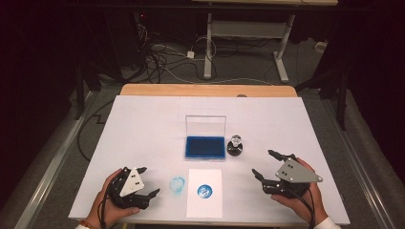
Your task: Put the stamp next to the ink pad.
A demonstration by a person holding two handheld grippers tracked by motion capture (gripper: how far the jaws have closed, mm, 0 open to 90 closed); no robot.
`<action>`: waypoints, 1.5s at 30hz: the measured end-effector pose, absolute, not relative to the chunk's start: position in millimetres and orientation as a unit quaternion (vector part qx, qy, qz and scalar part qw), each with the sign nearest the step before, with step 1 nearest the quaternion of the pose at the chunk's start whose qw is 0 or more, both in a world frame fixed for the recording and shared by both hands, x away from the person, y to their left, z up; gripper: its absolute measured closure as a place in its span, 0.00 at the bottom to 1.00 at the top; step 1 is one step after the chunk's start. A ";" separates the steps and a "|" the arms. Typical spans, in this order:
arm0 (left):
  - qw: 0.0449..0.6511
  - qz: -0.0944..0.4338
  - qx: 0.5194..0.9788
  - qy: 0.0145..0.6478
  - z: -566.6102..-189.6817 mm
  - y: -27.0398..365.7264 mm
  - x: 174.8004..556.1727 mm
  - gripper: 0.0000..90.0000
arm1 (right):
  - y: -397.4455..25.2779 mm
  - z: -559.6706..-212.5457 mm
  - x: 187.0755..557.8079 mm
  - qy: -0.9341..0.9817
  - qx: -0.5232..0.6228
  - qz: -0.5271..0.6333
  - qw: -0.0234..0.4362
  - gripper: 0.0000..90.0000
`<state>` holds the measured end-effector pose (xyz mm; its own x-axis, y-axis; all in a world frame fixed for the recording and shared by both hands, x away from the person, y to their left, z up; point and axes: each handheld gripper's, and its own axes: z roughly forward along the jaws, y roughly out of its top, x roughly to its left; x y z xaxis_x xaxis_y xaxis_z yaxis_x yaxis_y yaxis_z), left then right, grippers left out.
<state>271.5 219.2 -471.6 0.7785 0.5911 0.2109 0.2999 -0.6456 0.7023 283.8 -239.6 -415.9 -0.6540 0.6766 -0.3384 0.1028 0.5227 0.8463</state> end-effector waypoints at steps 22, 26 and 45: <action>0.344 0.220 0.876 0.257 -468.1 218.2 274.8 0.20 | -267.9 -459.8 271.7 0.814 0.291 0.394 0.312 0.23; 0.345 0.222 0.876 0.255 -467.3 217.7 272.9 0.20 | -265.6 -460.1 266.6 0.818 0.281 0.388 0.317 0.23; 0.343 0.224 0.879 0.246 -467.6 217.2 272.0 0.20 | -263.3 -454.4 262.0 0.812 0.272 0.404 0.321 0.23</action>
<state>272.0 217.2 -467.6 0.7793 0.5849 0.2251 0.2781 -0.6446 0.7122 262.0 -263.3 -454.4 -0.6455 0.7013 -0.3024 0.1817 0.5256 0.8311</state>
